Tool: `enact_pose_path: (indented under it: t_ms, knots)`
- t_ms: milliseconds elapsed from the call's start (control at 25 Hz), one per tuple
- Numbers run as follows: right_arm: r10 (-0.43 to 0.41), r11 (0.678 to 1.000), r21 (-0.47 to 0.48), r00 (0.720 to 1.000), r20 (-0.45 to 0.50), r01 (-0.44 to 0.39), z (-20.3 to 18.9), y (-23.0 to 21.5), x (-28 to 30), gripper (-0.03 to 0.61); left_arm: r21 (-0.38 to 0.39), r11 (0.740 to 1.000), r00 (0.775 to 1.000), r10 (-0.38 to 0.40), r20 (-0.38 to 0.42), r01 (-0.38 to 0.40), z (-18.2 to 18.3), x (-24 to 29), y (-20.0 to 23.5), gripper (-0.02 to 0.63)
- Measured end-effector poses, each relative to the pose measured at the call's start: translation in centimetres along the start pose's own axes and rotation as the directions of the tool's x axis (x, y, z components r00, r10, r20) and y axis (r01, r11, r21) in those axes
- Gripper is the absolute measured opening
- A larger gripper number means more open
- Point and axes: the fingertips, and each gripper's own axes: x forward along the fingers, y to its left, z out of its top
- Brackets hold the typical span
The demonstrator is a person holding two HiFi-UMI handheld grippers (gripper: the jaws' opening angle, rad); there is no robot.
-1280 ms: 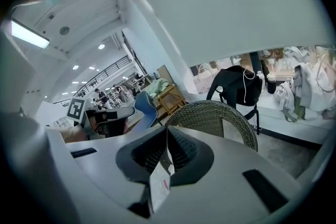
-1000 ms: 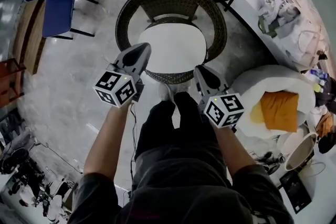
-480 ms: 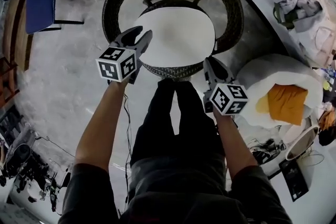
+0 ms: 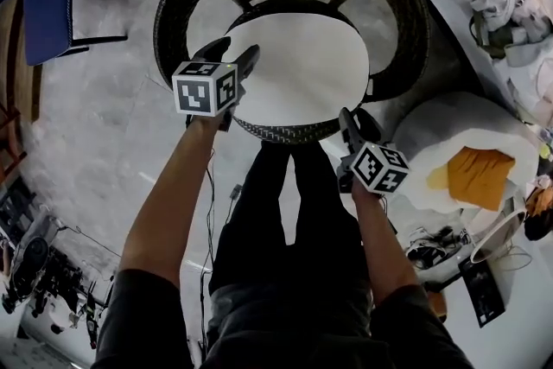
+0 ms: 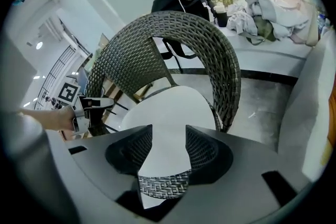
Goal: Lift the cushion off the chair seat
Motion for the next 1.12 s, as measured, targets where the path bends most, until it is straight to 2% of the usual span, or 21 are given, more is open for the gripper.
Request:
enact_pose_path:
  t_ms: [160,320,600,880,1120]
  knots:
    - [-0.054,0.998,0.041,0.998,-0.031,0.056,-1.3,-2.3,1.6,0.171,0.019,0.999,0.998,0.029,-0.055,-0.028,-0.3,1.6,1.4,0.299]
    - [-0.099,0.990,0.089,0.993,-0.069,0.105,-2.9,-4.6,2.9,0.178,0.039,0.997,0.987,0.068,-0.143,-0.063,-1.4,3.2,3.0,0.323]
    - [-0.134,0.982,0.115,0.985,-0.112,0.147,-4.6,-6.4,4.9,0.182,0.082,0.991,0.951,0.126,-0.282,-0.107,-3.3,6.2,5.9,0.334]
    - [-0.194,0.966,0.136,0.965,-0.178,0.219,-5.6,-8.3,7.0,0.183,0.091,0.988,0.902,0.150,-0.406,-0.123,-5.5,8.3,7.7,0.333]
    - [-0.229,0.957,0.129,0.950,-0.213,0.260,-6.1,-8.6,7.8,0.181,0.037,0.992,0.891,0.125,-0.436,-0.121,-6.2,9.1,8.3,0.333]
